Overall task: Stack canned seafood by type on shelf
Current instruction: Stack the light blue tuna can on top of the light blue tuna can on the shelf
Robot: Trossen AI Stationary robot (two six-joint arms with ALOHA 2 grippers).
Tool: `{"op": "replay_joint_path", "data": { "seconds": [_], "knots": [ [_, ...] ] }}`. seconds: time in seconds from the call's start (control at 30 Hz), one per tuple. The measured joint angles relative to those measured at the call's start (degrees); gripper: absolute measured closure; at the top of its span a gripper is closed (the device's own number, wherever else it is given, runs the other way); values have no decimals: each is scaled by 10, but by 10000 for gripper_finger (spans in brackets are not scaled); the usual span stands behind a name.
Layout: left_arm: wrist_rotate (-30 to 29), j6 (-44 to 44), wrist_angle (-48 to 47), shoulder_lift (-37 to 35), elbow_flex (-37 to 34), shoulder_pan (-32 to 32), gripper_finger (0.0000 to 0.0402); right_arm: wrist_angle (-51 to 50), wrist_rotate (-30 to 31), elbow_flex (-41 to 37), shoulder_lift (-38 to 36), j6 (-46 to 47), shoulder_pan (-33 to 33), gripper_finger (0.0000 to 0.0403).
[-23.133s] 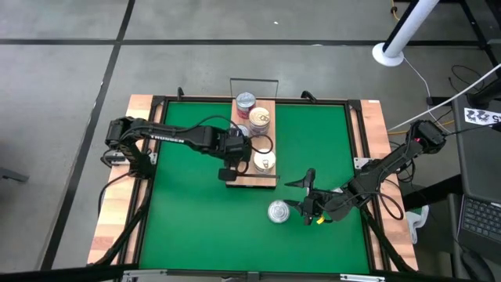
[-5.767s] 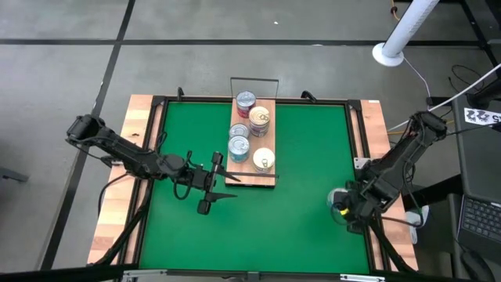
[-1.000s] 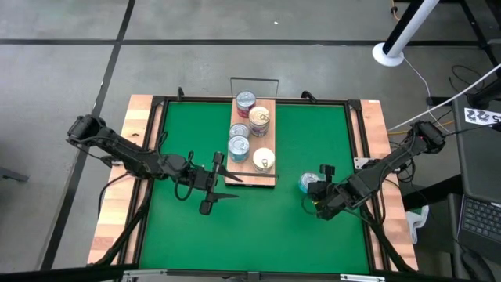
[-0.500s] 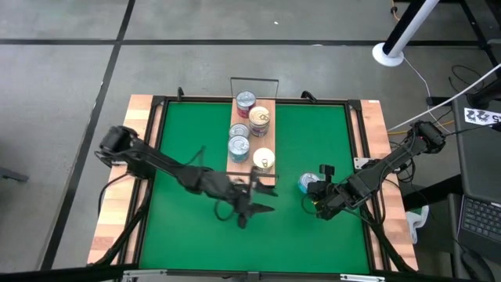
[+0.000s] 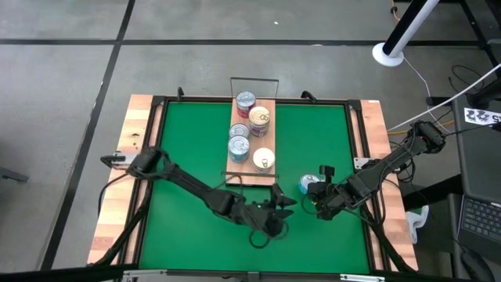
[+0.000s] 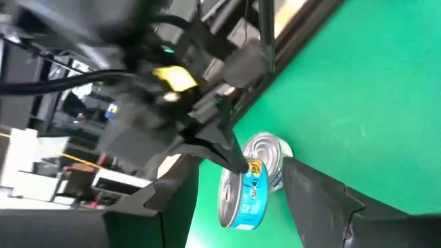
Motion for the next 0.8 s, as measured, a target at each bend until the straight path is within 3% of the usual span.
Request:
{"op": "replay_joint_path", "data": {
  "seconds": [0.37,0.8],
  "knots": [
    [-54,45,2,100,58,5,197,36,0,0,0,1,0,403],
    [-60,55,38,121,58,30,196,70,0,0,0,2,0,403]
  ]
}}
